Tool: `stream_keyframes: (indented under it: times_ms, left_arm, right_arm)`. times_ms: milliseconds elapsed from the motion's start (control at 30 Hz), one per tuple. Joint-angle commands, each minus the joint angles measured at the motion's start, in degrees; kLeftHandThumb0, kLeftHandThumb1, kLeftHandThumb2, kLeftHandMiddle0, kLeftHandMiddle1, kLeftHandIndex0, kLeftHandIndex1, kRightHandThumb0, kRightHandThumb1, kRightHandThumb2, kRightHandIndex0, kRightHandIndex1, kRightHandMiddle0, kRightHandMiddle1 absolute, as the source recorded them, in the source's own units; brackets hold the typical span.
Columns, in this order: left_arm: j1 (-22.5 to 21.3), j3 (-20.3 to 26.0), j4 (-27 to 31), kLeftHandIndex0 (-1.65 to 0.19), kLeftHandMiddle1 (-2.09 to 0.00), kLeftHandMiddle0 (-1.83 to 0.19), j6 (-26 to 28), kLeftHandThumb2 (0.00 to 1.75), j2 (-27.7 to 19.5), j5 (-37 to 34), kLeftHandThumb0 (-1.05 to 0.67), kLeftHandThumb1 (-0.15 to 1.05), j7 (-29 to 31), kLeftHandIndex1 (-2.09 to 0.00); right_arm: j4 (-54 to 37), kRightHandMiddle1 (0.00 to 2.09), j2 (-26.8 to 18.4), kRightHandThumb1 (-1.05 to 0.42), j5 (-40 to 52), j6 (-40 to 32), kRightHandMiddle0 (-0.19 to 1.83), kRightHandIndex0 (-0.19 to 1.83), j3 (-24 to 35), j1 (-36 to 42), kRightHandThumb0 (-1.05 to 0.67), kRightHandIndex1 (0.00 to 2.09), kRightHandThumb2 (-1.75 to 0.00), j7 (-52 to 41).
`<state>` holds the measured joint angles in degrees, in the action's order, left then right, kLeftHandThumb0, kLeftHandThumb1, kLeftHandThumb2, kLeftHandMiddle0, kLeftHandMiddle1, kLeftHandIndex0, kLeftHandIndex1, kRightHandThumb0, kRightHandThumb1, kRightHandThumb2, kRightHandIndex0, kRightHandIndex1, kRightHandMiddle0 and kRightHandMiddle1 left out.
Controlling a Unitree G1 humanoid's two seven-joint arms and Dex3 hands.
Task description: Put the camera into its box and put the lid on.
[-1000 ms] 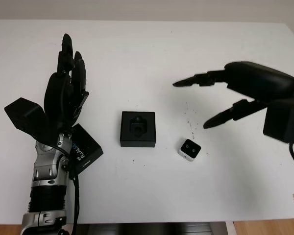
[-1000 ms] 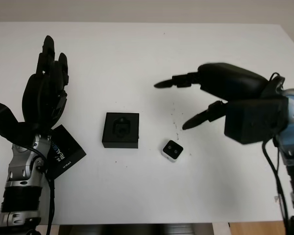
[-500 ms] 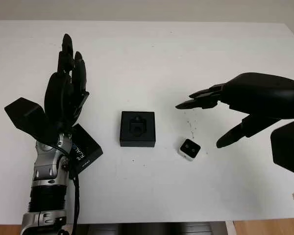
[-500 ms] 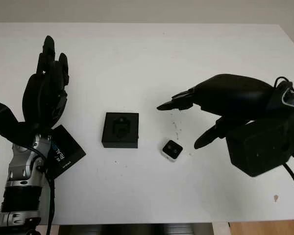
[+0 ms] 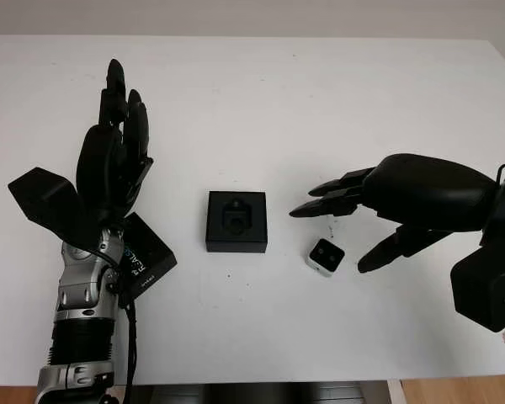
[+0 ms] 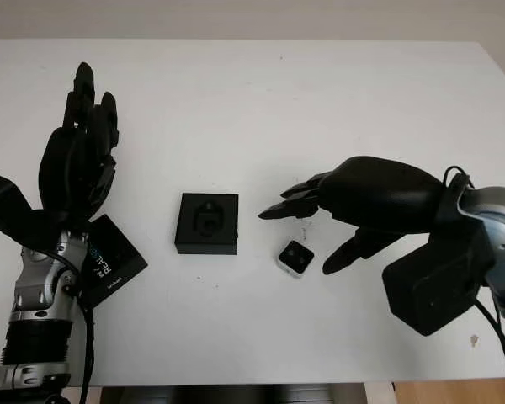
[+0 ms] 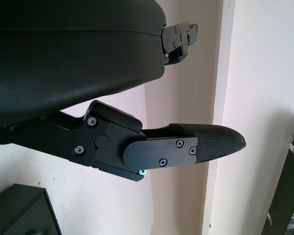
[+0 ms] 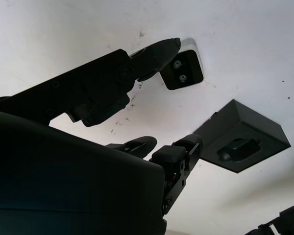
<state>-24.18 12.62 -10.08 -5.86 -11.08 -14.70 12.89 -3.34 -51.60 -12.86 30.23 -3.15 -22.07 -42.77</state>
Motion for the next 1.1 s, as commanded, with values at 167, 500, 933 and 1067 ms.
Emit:
stream_keyframes:
  times_ms: [167, 500, 933, 1067]
  left_arm:
    - [-0.04, 0.13, 0.53, 0.19, 0.0, 0.19, -0.09, 0.5, -0.22, -0.18, -0.76, 1.05, -0.02, 0.0]
    - [0.04, 0.19, 0.55, 0.19, 0.0, 0.19, -0.11, 0.49, -0.4, -0.26, -0.76, 1.05, 0.19, 0.0]
    - [-0.05, 0.14, 0.66, 0.19, 0.0, 0.19, 0.22, 0.49, -0.25, -0.38, -0.77, 1.05, 0.14, 0.0]
    - [-0.03, 0.15, 0.47, 0.19, 0.0, 0.19, -0.19, 0.49, -0.22, -0.23, -0.77, 1.05, 0.08, 0.0]
  right_arm:
    - [1.64, 0.13, 0.38, -0.8, -1.02, 2.07, 0.5, 0.47, -1.0, 1.26, -0.39, 0.11, -0.06, 1.1]
    - [4.29, 0.6, 0.45, -0.81, -3.31, 3.25, 0.26, 0.45, -2.05, 0.71, -0.38, 0.15, -0.05, 1.76]
    - [8.0, 0.98, 1.31, -0.81, -4.36, 5.83, 0.11, 0.46, -2.84, 0.47, -0.35, 0.31, -0.06, 4.33]
    - [6.88, 0.98, 1.24, -0.86, -5.29, 4.35, 0.1, 0.37, -2.94, 0.81, -0.36, 0.45, -0.06, 4.42]
